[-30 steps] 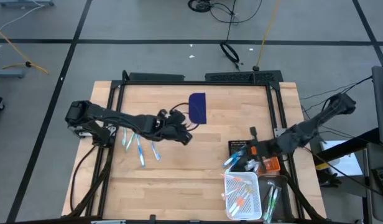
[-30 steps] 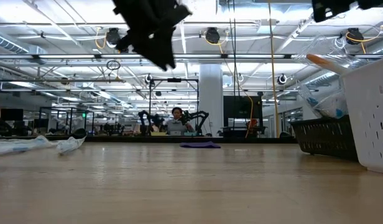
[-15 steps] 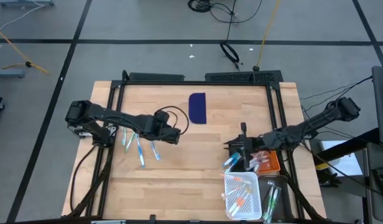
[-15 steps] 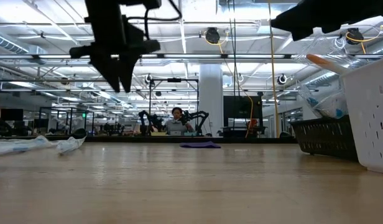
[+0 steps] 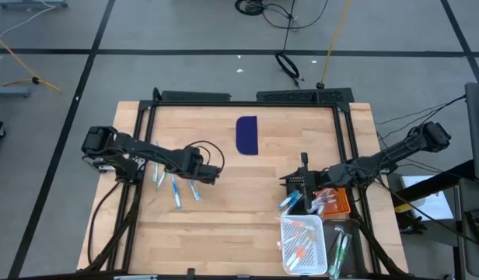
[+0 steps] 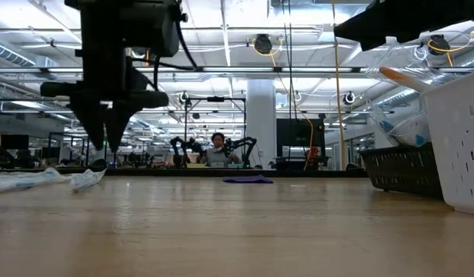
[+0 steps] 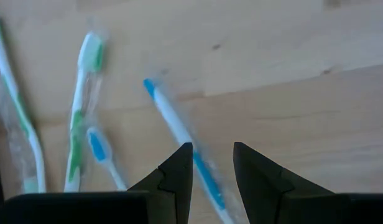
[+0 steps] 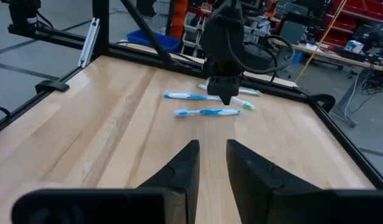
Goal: Pick & Place Toothbrushes
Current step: Put the blue toothbrush into the black basket
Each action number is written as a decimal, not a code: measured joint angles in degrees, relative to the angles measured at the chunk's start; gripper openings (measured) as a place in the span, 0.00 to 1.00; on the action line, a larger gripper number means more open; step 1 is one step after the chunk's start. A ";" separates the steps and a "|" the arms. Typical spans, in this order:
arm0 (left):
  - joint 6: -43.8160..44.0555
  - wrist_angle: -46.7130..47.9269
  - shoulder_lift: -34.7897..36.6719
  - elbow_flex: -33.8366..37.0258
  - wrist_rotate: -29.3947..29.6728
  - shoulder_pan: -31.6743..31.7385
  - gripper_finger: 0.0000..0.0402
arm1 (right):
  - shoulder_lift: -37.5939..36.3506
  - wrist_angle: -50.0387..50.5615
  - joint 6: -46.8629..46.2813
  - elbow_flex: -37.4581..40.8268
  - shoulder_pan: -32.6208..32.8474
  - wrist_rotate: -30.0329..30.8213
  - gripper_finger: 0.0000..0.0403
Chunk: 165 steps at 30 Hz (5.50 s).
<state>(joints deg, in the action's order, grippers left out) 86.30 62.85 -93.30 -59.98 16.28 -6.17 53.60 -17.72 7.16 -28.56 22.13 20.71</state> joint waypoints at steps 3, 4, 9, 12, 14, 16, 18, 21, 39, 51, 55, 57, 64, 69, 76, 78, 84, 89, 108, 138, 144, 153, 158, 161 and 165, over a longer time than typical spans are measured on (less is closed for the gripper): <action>2.25 -0.13 0.00 1.38 -1.52 0.00 0.29 | 0.00 0.68 0.02 0.00 0.02 -0.02 0.18; 3.10 -0.16 0.00 1.75 -2.11 0.00 0.29 | 0.00 0.84 0.02 0.00 0.02 -0.02 0.18; 4.34 -4.89 0.00 3.13 -3.32 0.00 0.29 | 0.00 1.47 0.02 0.00 0.02 -0.04 0.18; 4.38 -7.93 0.00 4.11 -4.33 0.00 0.29 | 0.00 1.95 0.00 -0.02 0.02 -0.04 0.18; 5.03 -8.77 0.00 5.30 -4.47 0.00 0.29 | 0.00 2.42 0.00 -0.02 0.02 -0.05 0.18; 5.99 -9.32 0.00 6.22 -5.41 0.00 0.29 | 0.00 2.92 0.00 -0.04 0.04 -0.07 0.18; 6.44 -9.31 0.00 6.62 -5.86 0.00 0.29 | 0.00 3.30 -0.02 -0.04 0.04 -0.09 0.18; 7.32 -9.40 0.00 6.88 -5.86 0.00 0.29 | 0.00 3.34 -0.01 -0.04 0.04 -0.09 0.18; 5.89 -6.68 0.00 6.88 -7.56 0.26 0.29 | 0.00 3.38 -0.03 -0.04 0.04 -0.07 0.18; 7.00 -10.37 0.00 8.57 -7.74 0.26 0.29 | 0.00 3.42 -0.27 -0.04 0.04 -0.04 0.18; 8.97 -13.79 0.08 12.31 -9.77 0.23 0.29 | -0.02 3.45 -0.29 -0.04 0.04 -0.04 0.18; 10.23 -14.26 0.24 13.58 -10.72 0.22 0.29 | -0.02 3.48 -0.31 -0.04 0.04 -0.03 0.18; 9.16 -15.10 0.13 13.63 -10.70 0.28 0.22 | -0.02 3.45 -0.29 -0.07 0.04 -0.02 0.18; 4.88 -14.81 -0.02 11.93 -9.18 0.33 0.03 | -0.02 3.43 -0.29 -0.07 0.04 0.07 0.18; -0.86 -14.48 -0.24 8.32 -3.07 0.37 0.01 | -0.02 3.48 -0.44 -0.07 0.04 0.04 0.18; -3.81 -14.68 -0.24 6.43 -0.93 0.37 0.01 | -0.02 3.47 -0.46 -0.07 0.04 0.04 0.18; -19.10 -21.25 -0.13 -0.72 7.00 0.23 0.01 | -0.02 3.44 -0.84 -0.07 0.03 0.02 0.18; -37.27 -33.43 -0.11 -6.06 10.75 -0.11 0.01 | -0.02 2.17 -4.75 -0.07 -0.84 0.01 0.18; -75.75 -70.77 -0.67 -7.96 4.26 -0.11 0.02 | 0.00 -10.07 -5.95 -0.07 -12.76 -6.12 0.18; -81.26 -88.40 -10.54 -7.96 -1.17 0.68 0.01 | 1.99 -14.27 -6.21 -0.07 -18.29 -11.87 0.30; -81.74 -89.13 -11.32 -7.94 0.53 0.95 0.05 | 4.10 -15.00 -4.95 -0.07 -18.29 -12.23 0.05; -81.66 -89.60 -11.32 -7.94 1.09 1.41 0.10 | 3.61 -14.12 -3.17 -0.11 -18.29 -11.99 0.05; -82.54 -86.17 -9.45 -7.94 4.65 1.40 0.10 | 1.43 -10.77 -2.78 -0.07 -18.32 -11.73 0.05; -84.32 -85.09 -7.74 -7.94 4.97 1.27 0.10 | -1.00 -7.79 -2.78 -0.07 -18.29 -11.73 0.05; -87.00 -84.92 -6.33 -7.96 4.99 0.82 0.10 | -4.54 -3.26 -2.78 -0.07 -18.29 -11.76 0.05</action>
<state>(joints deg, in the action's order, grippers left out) -0.70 -22.06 -99.62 -67.94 21.27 -5.36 49.06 -20.98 4.38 -28.62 3.84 8.95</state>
